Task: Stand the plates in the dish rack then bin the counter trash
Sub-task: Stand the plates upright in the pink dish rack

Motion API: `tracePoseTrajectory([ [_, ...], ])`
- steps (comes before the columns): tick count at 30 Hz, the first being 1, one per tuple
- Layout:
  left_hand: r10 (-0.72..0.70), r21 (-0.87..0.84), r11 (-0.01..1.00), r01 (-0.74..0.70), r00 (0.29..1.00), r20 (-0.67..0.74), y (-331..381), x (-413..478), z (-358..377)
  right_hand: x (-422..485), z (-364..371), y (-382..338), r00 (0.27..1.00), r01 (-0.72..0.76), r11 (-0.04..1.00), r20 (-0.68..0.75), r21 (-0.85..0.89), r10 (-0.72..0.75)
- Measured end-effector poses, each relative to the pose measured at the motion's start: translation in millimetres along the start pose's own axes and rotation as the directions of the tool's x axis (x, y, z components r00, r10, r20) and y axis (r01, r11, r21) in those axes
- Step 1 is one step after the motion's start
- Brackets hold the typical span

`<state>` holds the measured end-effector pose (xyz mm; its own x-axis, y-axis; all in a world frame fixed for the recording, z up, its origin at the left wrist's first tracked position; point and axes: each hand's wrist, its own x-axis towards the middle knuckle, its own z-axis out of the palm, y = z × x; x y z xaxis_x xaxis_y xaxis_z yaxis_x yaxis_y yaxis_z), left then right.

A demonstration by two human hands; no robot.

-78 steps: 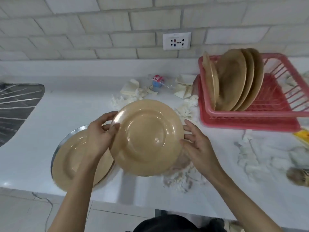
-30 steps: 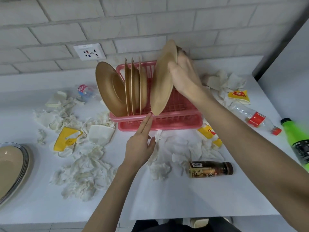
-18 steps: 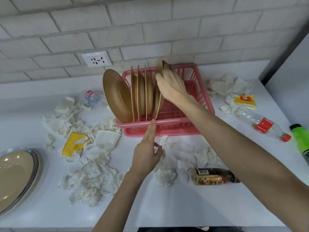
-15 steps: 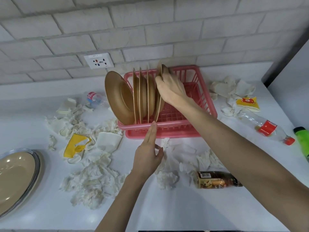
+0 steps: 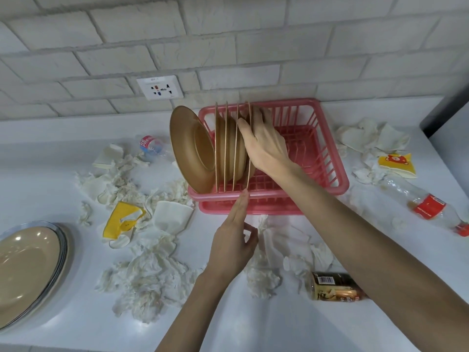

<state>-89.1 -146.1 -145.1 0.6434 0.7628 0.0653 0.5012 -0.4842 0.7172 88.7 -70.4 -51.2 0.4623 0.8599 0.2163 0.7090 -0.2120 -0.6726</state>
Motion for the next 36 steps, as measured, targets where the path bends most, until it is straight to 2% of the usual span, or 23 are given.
tracePoseTrajectory([
  [12, -0.03, -0.099, 0.995, 0.027, 0.999, -0.032, 7, -11, -8, -27, -19, -1, 1.0, -0.005, 0.999, -0.003, 0.047, 0.005],
  [16, -0.046, -0.153, 0.988, 0.029, 0.993, -0.107, 13, -25, -21, -59, -26, -5, 0.987, 0.16, 0.984, -0.038, 0.078, -0.157],
  [19, -0.065, -0.2, 0.979, 0.029, 0.982, -0.177, 12, -40, -36, -86, -26, -12, 0.955, 0.298, 0.938, -0.041, 0.176, -0.295],
  [25, -0.265, -0.31, 0.934, 0.179, 0.928, -0.262, 0, -84, -70, -136, -4, -32, 0.846, 0.437, 0.83, 0.155, 0.347, -0.51],
  [29, -0.318, -0.343, 0.916, 0.207, 0.896, -0.309, -18, -116, -95, -160, 24, -45, 0.803, 0.386, 0.834, 0.302, 0.394, -0.514],
  [36, -0.463, -0.366, 0.871, 0.329, 0.801, -0.38, -92, -175, -159, -191, 110, -100, 0.669, 0.296, 0.869, 0.564, 0.397, -0.485],
])
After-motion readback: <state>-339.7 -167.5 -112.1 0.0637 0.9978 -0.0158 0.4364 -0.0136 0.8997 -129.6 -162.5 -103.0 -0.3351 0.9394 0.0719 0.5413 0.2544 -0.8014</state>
